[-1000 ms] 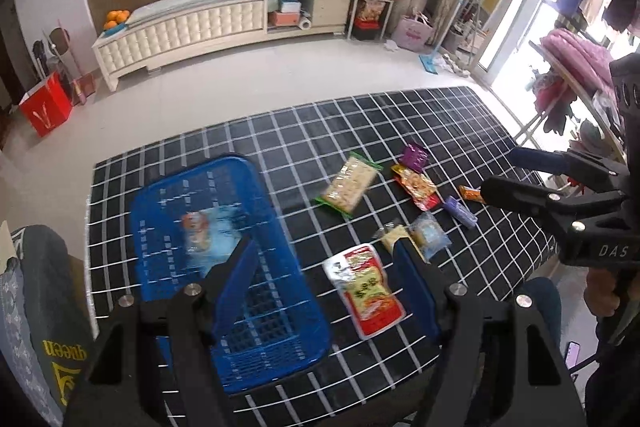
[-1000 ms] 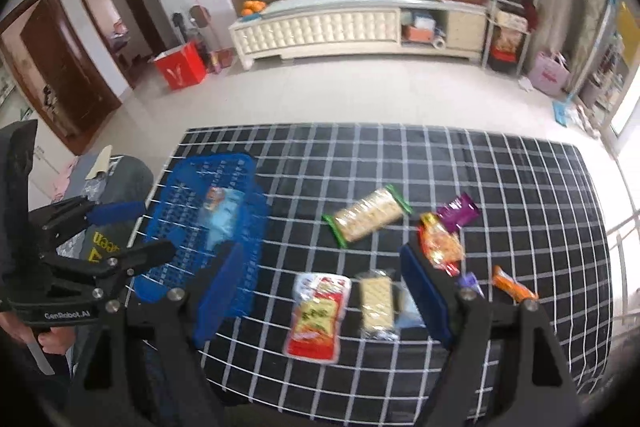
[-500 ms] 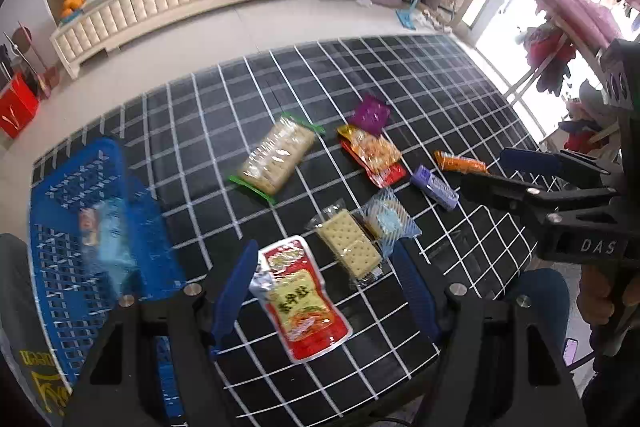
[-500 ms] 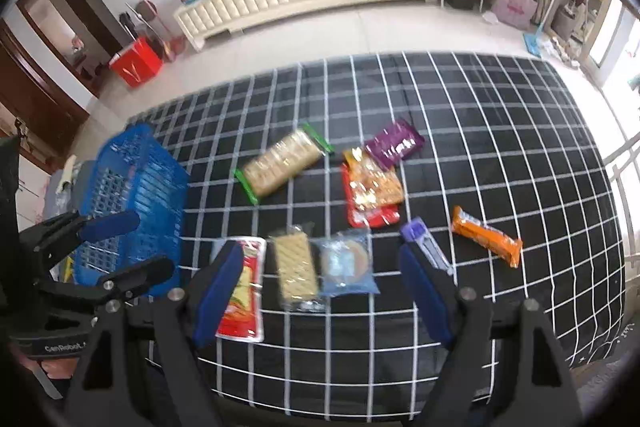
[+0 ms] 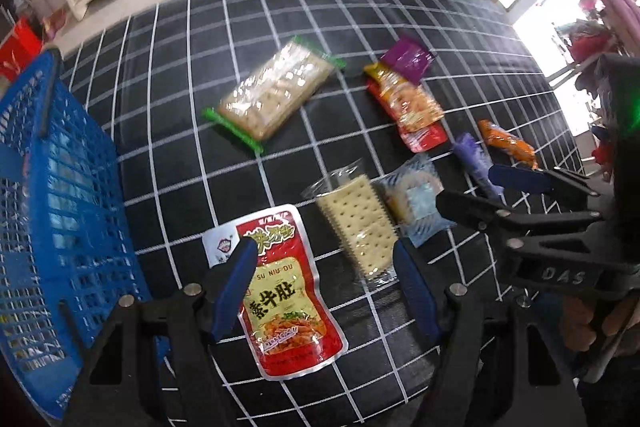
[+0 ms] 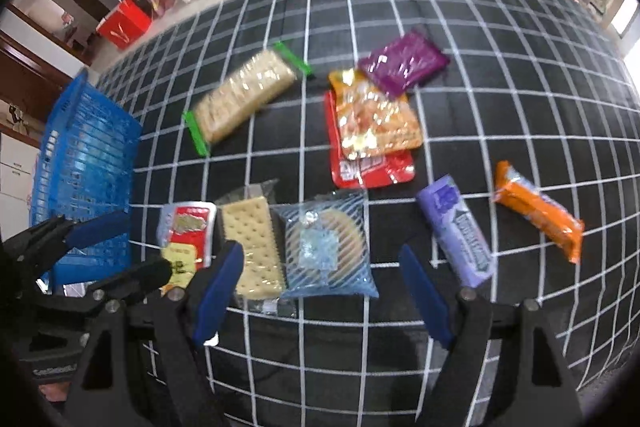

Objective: Organize snacks
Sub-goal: 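Move both tools back over the remaining snack packets, then grasp the striped round-cookie bag with the right tool while the left tool grasps a cracker packet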

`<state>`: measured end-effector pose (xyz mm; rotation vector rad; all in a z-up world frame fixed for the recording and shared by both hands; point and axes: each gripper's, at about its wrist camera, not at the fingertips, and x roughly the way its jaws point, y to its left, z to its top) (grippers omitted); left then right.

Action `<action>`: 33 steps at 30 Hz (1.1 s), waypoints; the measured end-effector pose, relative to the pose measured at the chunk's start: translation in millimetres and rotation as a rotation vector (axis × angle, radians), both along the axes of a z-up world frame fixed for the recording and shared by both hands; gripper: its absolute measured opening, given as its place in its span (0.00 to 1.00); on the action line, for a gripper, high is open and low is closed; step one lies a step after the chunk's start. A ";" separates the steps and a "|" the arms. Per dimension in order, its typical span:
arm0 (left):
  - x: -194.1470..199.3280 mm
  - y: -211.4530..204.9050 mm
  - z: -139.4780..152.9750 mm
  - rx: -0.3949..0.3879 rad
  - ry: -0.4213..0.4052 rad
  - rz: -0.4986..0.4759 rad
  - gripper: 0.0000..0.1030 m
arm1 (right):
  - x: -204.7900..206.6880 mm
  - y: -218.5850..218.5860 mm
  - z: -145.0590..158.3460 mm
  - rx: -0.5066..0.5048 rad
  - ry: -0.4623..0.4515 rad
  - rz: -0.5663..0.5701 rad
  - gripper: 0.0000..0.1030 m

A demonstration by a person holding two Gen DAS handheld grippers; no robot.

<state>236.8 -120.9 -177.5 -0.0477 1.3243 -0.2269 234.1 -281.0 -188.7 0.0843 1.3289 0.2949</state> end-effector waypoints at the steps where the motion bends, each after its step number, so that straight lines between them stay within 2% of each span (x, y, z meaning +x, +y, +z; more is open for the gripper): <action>1: 1.6 1.1 -4.2 -0.001 0.009 0.006 0.66 | 2.6 2.1 -7.6 -0.009 0.010 0.002 0.81; 7: 5.5 8.0 -16.0 -0.008 0.033 0.029 0.66 | 10.9 11.7 -34.8 -0.045 0.060 0.019 0.81; 9: 4.2 10.7 -18.1 -0.010 0.039 0.036 0.66 | 9.9 15.6 -41.1 -0.066 0.068 0.024 0.75; 10: 3.4 13.0 -17.9 -0.012 0.041 0.041 0.66 | 9.0 16.2 -44.6 -0.080 0.069 0.021 0.63; 11: 2.9 13.9 -17.6 -0.013 0.042 0.044 0.66 | 9.6 16.7 -46.4 -0.067 0.071 0.021 0.57; 17: -3.4 15.3 -6.3 -0.033 0.019 0.041 0.66 | -2.7 12.6 -43.1 -0.080 0.035 0.010 0.55; 21: -3.2 8.9 -3.7 -0.038 0.027 0.049 0.66 | -17.5 -5.3 -18.7 -0.056 -0.002 -0.019 0.55; 28: 4.7 -8.7 -16.1 -0.063 0.063 0.106 0.66 | -26.6 -48.1 12.1 0.018 -0.039 -0.098 0.55; 33: 10.7 -22.7 -34.0 -0.069 0.110 0.114 0.66 | -31.5 -64.8 8.2 0.049 -0.020 -0.110 0.55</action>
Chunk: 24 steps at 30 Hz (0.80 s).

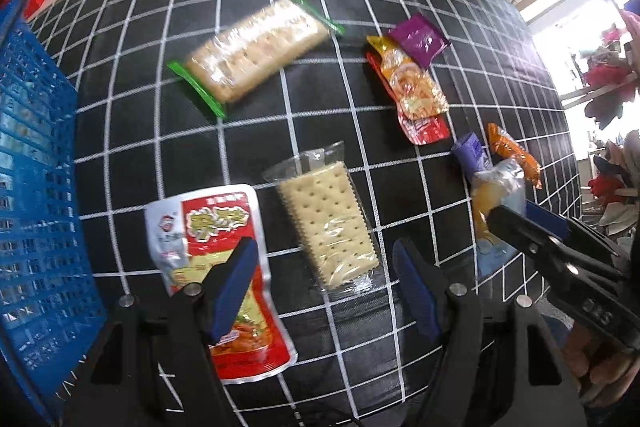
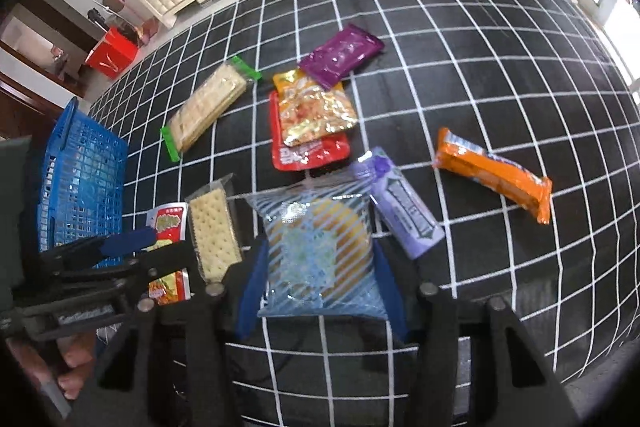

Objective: Organize snacks
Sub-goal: 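Grasp the striped round-cookie bag with the right tool while the left tool grasps a cracker packet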

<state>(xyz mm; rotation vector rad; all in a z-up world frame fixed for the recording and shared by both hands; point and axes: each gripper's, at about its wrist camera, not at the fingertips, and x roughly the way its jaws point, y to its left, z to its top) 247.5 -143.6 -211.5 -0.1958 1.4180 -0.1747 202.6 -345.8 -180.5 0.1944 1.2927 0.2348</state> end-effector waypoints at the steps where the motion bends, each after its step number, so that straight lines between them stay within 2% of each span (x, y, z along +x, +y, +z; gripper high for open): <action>1: 1.7 -2.0 -3.5 -0.003 0.009 0.008 0.66 | -1.2 -2.9 -2.0 0.004 0.006 0.001 0.55; 7: 13.4 -12.5 -19.2 0.034 0.023 0.024 0.66 | 6.9 3.1 -12.0 0.024 0.016 0.006 0.55; 12: 23.9 -17.0 -36.4 0.018 0.061 0.055 0.66 | 7.9 -3.3 -16.1 0.038 0.018 -0.004 0.55; 16: 26.0 -23.8 -47.5 0.045 0.072 0.031 0.66 | 7.6 -9.3 -19.6 0.039 0.031 -0.005 0.55; 20: 22.1 -35.5 -52.2 0.093 0.046 -0.018 0.66 | 6.5 -13.2 -20.3 0.040 0.032 -0.011 0.55; 22: 19.0 -42.9 -53.7 0.143 0.026 -0.053 0.62 | 5.3 -14.2 -19.6 0.038 0.032 -0.016 0.55; 24: 15.3 -48.1 -53.5 0.159 0.010 -0.060 0.52 | 4.2 -14.6 -19.7 0.035 0.034 -0.023 0.55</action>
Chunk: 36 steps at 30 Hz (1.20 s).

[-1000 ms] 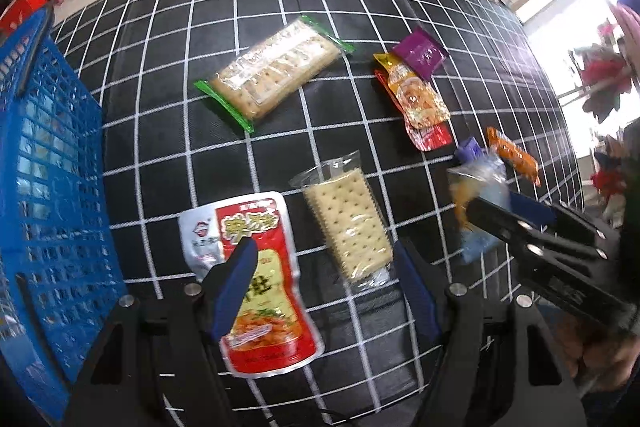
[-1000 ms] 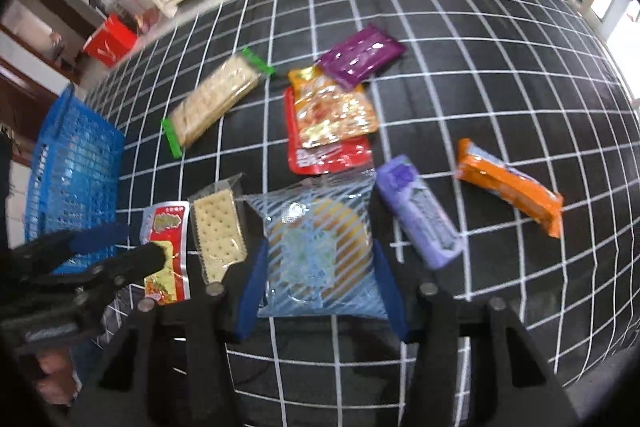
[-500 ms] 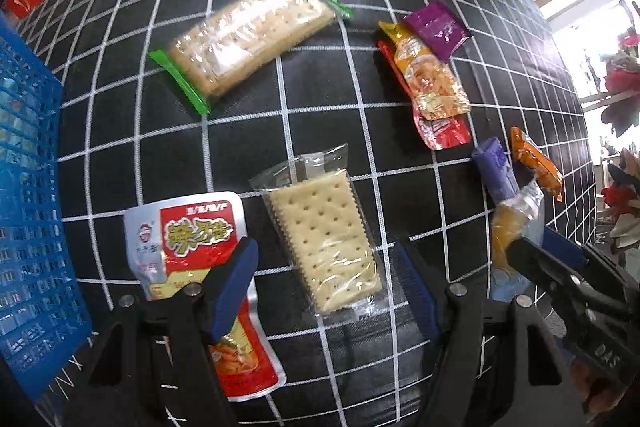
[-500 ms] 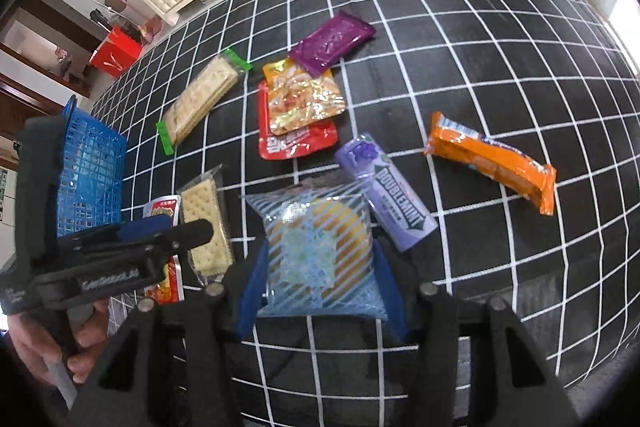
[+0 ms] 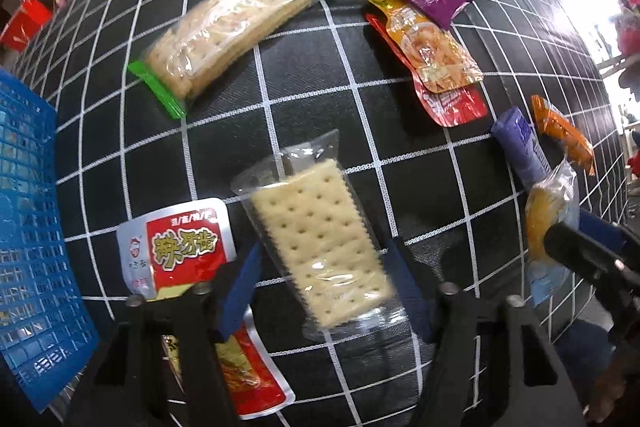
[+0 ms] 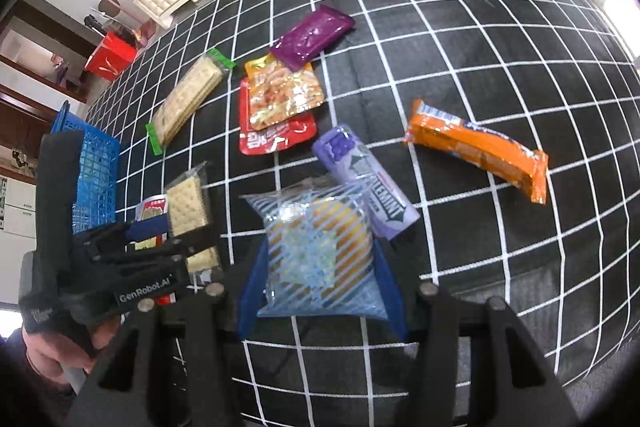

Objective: Organize snacks
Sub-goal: 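Grasp the striped round-cookie bag with the right tool while the left tool grasps a cracker packet, then carry the cookie bag and cracker packet over the blue basket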

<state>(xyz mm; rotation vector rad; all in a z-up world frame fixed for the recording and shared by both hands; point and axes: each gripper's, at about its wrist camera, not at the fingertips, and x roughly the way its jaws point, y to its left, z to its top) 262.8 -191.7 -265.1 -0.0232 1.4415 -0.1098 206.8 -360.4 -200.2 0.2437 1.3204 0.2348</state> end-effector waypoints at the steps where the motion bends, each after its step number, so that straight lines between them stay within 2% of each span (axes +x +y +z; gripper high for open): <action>1: -1.6 0.2 -0.4 -0.011 0.000 -0.002 0.50 | -1.4 -0.5 0.8 0.001 0.004 -0.006 0.55; 3: -5.0 1.4 0.2 -0.028 0.000 -0.008 0.48 | -2.6 0.9 2.4 0.000 0.005 -0.010 0.55; 6: -17.2 4.7 13.1 0.022 -0.083 -0.031 0.47 | -7.6 4.1 11.8 -0.014 -0.008 -0.013 0.55; 7: -20.1 4.8 19.6 0.015 -0.099 -0.037 0.46 | -9.5 6.0 17.1 -0.018 -0.015 -0.013 0.55; 10: -30.0 12.4 48.7 -0.050 -0.148 -0.042 0.46 | -12.8 14.6 32.0 -0.017 -0.030 -0.016 0.55; 15: -48.5 21.3 101.5 -0.072 -0.258 -0.087 0.46 | -20.2 40.8 66.1 -0.021 -0.090 0.012 0.55; 22: -74.5 78.4 164.1 -0.118 -0.354 -0.060 0.46 | -39.4 93.1 129.5 0.011 -0.220 0.081 0.55; 26: -93.0 127.0 198.5 -0.122 -0.406 -0.025 0.46 | -47.1 128.7 150.5 0.029 -0.274 0.141 0.55; 31: -106.0 171.7 208.3 -0.115 -0.416 0.013 0.46 | -50.4 182.4 162.2 0.065 -0.314 0.217 0.55; 36: -115.3 214.3 206.8 -0.121 -0.401 0.061 0.46 | -48.9 232.5 155.3 0.077 -0.313 0.297 0.55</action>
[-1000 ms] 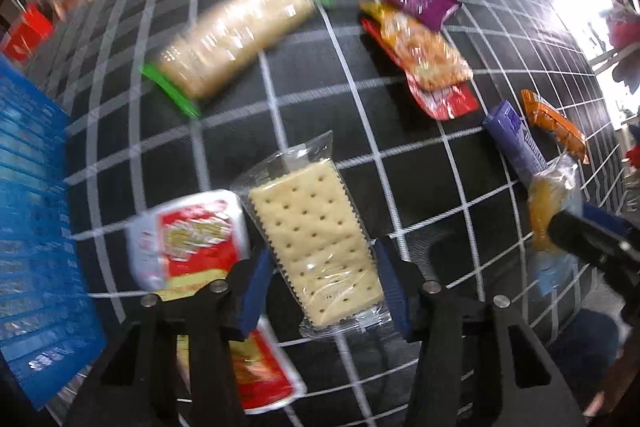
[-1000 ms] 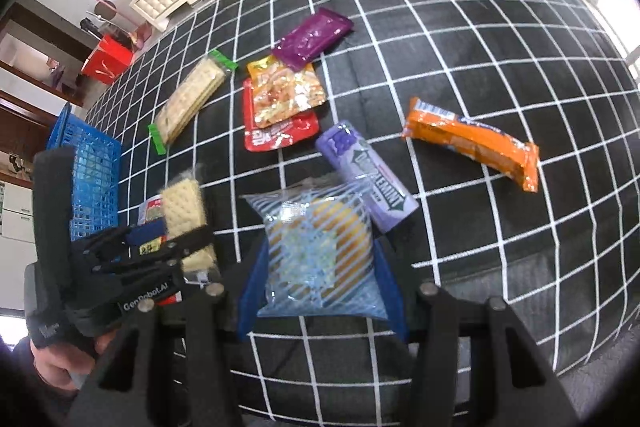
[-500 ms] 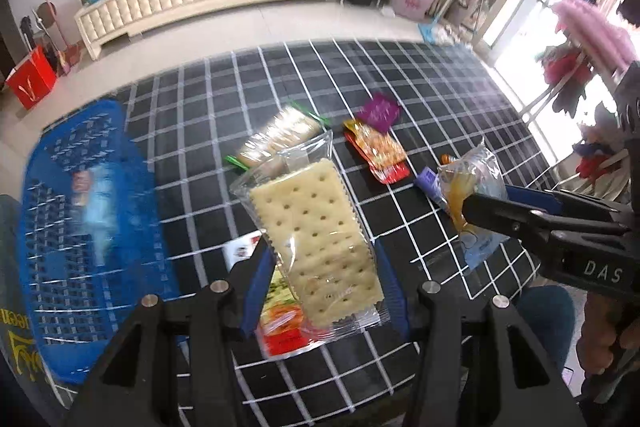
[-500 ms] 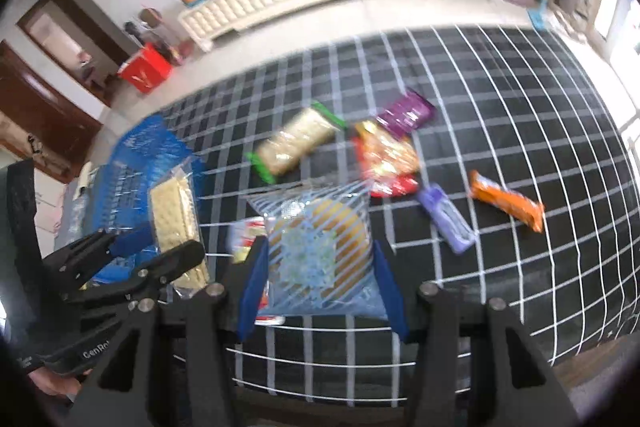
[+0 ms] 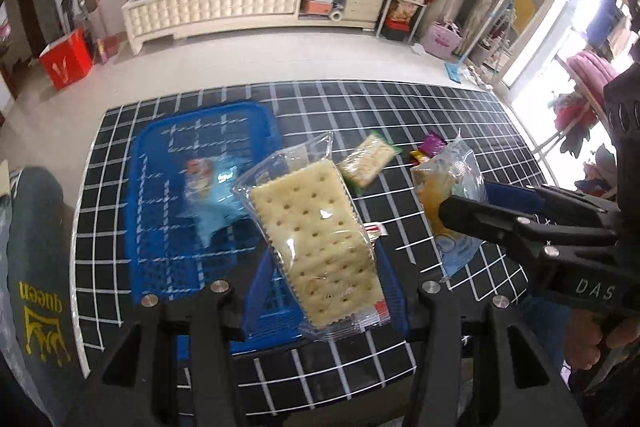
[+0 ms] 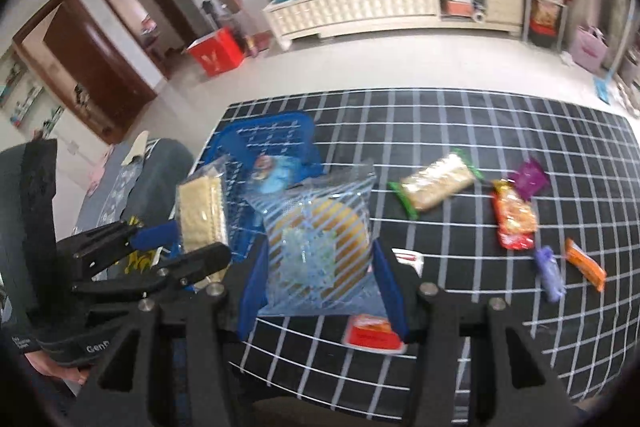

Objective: Organize snacks
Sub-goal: 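Carry the cookie bag and cracker packet over the blue basket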

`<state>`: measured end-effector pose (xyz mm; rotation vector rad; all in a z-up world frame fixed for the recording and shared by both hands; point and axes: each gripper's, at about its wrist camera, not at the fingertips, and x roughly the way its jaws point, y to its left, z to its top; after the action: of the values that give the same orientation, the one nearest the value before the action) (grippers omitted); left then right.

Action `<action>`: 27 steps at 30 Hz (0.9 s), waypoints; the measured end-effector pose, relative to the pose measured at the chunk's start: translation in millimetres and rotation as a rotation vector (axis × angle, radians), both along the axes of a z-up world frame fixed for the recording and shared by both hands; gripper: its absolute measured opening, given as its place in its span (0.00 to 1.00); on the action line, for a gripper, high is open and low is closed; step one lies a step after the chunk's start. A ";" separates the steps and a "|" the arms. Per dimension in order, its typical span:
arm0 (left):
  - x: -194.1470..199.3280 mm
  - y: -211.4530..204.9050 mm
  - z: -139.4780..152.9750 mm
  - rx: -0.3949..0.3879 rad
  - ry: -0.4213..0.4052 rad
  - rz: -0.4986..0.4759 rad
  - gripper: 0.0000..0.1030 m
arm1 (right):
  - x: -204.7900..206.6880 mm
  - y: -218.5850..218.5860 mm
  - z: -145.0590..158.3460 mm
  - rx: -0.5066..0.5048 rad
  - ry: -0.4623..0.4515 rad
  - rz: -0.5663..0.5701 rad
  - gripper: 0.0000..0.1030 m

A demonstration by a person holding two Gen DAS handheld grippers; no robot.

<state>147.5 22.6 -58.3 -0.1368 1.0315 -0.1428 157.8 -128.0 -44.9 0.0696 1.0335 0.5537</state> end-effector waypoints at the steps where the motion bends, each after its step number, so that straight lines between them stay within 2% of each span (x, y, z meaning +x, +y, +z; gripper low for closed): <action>1: -2.6 4.6 -0.7 -0.006 0.006 0.011 0.46 | 1.5 5.8 -2.2 0.003 0.001 0.011 0.55; 7: -2.9 52.7 -9.4 -0.023 0.040 0.055 0.46 | 15.3 42.4 -15.9 0.003 0.039 0.048 0.55; 9: 1.0 63.2 -11.5 -0.042 0.044 0.059 0.46 | 18.4 51.1 -18.1 -0.006 0.040 0.056 0.55; 13: 17.5 75.8 -21.7 -0.030 0.060 0.056 0.46 | 31.3 68.6 -28.2 -0.035 0.051 0.071 0.55; 18: 42.6 77.5 -38.3 -0.060 0.086 0.022 0.46 | 48.8 77.7 -41.0 -0.047 0.085 0.058 0.55; 24: 82.5 67.3 -55.1 -0.036 0.110 -0.005 0.46 | 66.6 71.1 -44.7 -0.057 0.077 0.022 0.55; 27: 106.2 64.8 -65.1 -0.068 0.131 -0.025 0.48 | 76.3 63.6 -44.0 -0.040 0.073 0.008 0.55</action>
<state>253.7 87.4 -123.4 -0.1973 1.1595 -0.1939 234.2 -64.4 -88.9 0.0505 1.1165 0.5410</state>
